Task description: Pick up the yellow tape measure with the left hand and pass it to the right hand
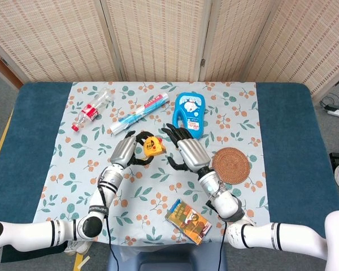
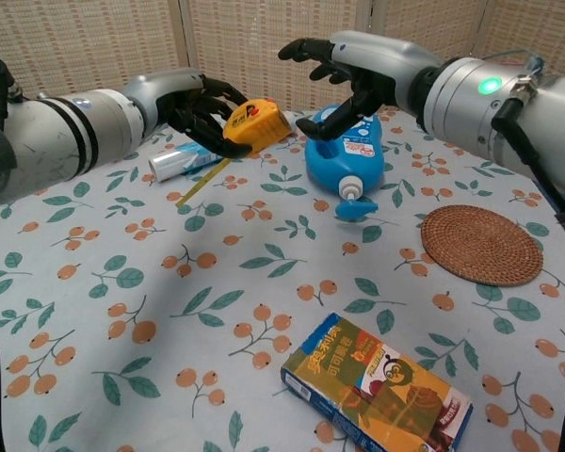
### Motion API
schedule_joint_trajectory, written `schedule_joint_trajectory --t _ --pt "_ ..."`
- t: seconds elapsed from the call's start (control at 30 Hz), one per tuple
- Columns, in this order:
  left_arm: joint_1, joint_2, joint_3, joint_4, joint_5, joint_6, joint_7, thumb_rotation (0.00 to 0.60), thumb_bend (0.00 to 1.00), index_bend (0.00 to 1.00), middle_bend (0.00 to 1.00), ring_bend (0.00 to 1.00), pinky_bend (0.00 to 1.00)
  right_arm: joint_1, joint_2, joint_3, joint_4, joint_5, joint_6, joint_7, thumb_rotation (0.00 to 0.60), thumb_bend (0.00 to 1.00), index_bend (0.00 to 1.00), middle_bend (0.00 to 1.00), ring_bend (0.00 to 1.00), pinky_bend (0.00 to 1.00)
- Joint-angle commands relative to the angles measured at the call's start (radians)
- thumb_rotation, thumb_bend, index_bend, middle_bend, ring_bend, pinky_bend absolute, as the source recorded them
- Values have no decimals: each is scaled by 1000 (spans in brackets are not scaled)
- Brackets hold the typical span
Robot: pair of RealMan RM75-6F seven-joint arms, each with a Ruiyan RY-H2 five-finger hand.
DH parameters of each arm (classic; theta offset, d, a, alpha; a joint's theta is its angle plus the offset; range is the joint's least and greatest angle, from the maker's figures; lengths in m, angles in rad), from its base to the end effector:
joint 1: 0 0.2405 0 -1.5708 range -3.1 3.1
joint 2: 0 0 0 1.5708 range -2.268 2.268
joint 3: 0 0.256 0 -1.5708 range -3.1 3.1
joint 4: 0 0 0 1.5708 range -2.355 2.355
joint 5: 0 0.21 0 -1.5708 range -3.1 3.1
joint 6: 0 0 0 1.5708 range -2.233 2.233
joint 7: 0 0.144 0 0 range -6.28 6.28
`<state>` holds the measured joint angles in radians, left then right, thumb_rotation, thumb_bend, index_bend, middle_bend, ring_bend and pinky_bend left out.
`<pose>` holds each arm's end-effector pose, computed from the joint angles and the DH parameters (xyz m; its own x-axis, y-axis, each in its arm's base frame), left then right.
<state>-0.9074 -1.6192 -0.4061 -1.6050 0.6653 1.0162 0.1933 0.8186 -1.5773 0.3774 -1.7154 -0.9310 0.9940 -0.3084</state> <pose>-0.0590 0.3736 -0.0114 -0.1388 0.3504 0.9262 0.9774 -0.1022 0.1852 -0.0488 -0.3435 -0.0007 0.0679 -0.3200 0.9450 -0.9388 -0.3412 -0.0481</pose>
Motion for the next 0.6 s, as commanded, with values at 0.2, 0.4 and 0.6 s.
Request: schedule_joint_trajectory --t 0.2,0.4,0.6 --pt "-2 -1 -3 -11 -2 6 0 600 391 516 504 390 90 32 -26 -3 29 19 3 -4 600 490 13 0 68 0" --pt "-1 3 -2 -19 -5 6 1 600 390 516 504 390 90 50 -42 -3 49 28 11 0 600 490 13 0 68 0" --pt "-1 5 0 -19 -8 2 -2 600 391 516 504 390 90 60 -49 -5 64 37 19 1 600 490 13 0 68 0"
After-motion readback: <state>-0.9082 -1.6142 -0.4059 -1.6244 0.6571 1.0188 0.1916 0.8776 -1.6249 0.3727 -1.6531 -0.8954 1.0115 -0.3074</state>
